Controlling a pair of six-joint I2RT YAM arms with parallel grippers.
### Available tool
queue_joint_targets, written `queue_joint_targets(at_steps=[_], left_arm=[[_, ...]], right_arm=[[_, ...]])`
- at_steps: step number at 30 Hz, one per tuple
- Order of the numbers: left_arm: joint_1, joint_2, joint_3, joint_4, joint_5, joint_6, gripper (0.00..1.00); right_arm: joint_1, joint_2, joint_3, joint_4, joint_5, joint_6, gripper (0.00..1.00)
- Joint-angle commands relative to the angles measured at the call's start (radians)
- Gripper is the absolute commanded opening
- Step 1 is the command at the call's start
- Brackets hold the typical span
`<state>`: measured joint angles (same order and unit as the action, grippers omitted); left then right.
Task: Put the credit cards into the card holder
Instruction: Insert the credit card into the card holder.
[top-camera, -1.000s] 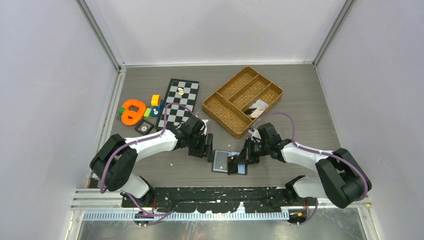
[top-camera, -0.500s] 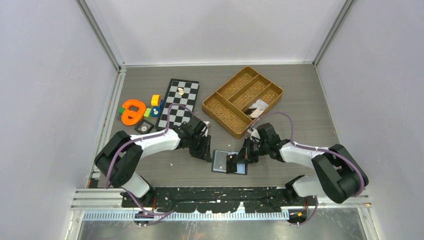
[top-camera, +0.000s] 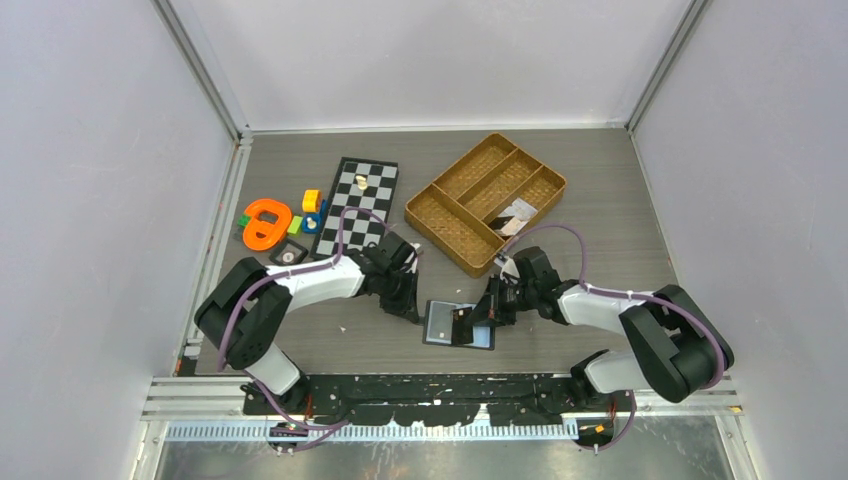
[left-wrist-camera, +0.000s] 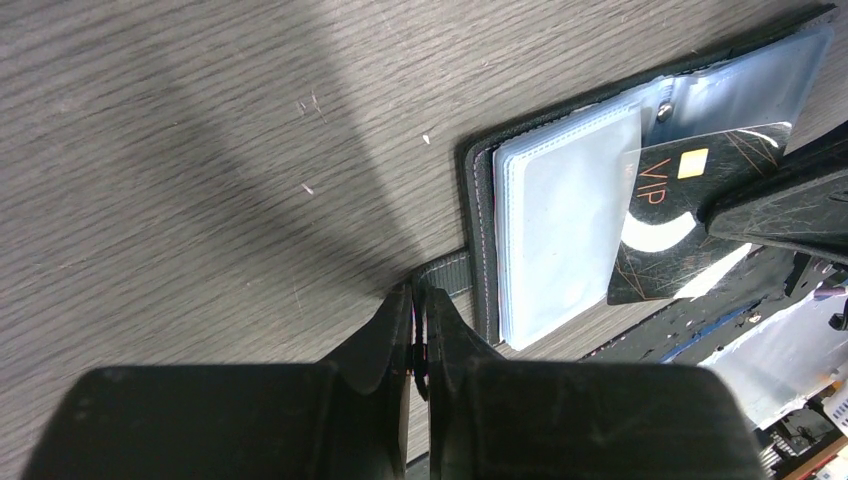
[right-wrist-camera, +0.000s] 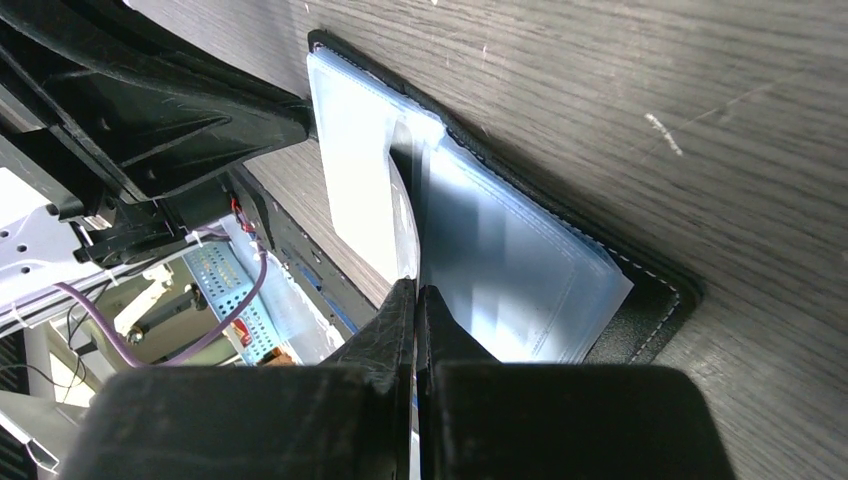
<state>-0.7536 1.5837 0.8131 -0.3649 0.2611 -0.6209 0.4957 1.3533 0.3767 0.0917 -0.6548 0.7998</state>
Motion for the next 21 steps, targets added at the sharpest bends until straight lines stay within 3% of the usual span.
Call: queue_joint_targets(at_steps=[1, 21], left_arm=[[-0.004, 0.02, 0.029, -0.028, -0.036, 0.016, 0.0], [-0.005, 0.034, 0.029, -0.034, -0.04, 0.016, 0.0]], right_arm=[[0.005, 0.017, -0.006, 0.001, 0.061, -0.032, 0.01], [0.005, 0.044, -0.012, 0.028, 0.116, -0.07, 0.01]])
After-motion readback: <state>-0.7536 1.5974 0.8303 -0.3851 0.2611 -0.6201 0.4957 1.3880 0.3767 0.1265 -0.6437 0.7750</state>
